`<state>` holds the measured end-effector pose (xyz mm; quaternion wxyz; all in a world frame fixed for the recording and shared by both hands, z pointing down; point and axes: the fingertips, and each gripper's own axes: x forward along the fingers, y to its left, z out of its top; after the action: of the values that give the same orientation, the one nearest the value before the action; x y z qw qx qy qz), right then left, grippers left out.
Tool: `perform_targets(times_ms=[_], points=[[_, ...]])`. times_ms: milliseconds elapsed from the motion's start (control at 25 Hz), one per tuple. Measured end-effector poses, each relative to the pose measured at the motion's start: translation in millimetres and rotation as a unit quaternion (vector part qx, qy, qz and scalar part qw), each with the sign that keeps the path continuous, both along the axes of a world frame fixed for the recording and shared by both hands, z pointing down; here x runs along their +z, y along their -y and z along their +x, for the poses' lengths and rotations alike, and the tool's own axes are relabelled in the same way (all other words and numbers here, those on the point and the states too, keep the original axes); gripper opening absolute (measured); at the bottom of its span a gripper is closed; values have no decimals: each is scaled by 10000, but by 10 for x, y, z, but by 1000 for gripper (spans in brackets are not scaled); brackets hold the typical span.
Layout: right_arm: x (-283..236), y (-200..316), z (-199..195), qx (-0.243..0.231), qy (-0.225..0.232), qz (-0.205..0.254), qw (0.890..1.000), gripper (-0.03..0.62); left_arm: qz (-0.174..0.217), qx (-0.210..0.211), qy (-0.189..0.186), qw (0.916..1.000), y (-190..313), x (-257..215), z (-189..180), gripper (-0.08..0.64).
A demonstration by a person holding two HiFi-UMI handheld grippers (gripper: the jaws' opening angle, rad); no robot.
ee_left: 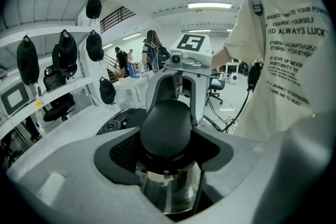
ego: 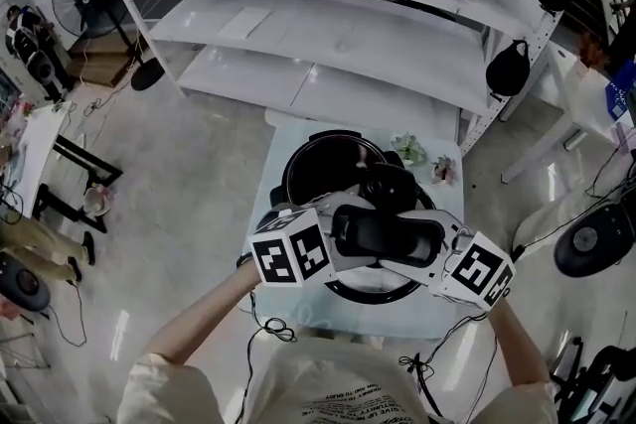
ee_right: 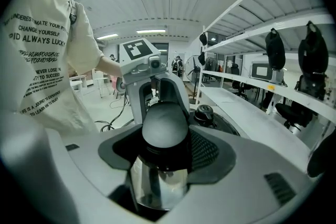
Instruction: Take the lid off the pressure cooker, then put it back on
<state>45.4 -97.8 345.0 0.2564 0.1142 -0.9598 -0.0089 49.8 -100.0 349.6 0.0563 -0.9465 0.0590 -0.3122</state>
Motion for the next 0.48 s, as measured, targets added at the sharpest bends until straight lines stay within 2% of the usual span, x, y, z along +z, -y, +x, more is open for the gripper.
perform_targets(times_ms=[480], points=[[31, 383, -410, 294, -27, -41, 9996, 272, -47, 258, 54, 9996, 382, 39, -405, 296]])
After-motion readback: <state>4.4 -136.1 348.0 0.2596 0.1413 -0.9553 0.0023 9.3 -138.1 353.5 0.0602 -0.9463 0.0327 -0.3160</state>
